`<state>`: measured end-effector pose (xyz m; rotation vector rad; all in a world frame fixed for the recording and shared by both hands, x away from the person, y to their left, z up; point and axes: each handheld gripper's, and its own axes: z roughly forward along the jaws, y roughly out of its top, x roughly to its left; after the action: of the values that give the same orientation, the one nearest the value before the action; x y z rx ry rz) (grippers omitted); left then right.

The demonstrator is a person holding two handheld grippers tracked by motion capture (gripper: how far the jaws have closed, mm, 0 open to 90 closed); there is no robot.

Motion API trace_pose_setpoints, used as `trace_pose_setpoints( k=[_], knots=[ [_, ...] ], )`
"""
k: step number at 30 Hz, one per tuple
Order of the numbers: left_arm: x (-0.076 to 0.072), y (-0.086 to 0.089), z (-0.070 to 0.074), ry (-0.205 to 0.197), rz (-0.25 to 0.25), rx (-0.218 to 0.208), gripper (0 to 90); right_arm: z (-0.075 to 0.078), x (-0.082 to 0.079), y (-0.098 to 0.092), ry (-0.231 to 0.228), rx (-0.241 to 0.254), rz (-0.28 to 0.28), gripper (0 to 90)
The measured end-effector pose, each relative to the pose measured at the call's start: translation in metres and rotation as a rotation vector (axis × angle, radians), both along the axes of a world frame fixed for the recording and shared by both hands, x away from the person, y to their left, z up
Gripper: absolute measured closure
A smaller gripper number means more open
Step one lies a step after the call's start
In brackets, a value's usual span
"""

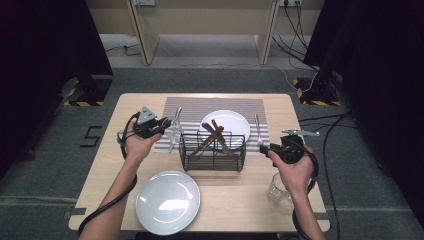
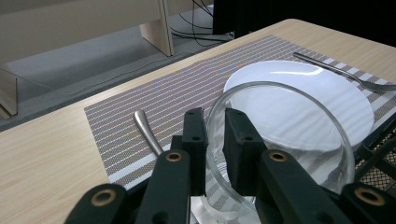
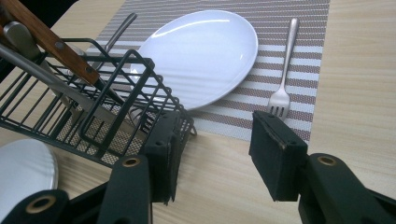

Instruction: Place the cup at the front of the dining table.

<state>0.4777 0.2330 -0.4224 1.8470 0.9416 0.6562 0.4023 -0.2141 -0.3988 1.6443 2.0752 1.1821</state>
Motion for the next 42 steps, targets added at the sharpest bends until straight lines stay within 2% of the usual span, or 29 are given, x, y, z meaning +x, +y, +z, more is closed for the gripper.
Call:
trace_pose_setpoints(
  k=[42],
  knots=[
    [0.013,-0.008,-0.009,0.023,-0.002,0.002,79.1,0.000,0.000,0.000,0.000,0.000,0.002,53.1]
  ],
)
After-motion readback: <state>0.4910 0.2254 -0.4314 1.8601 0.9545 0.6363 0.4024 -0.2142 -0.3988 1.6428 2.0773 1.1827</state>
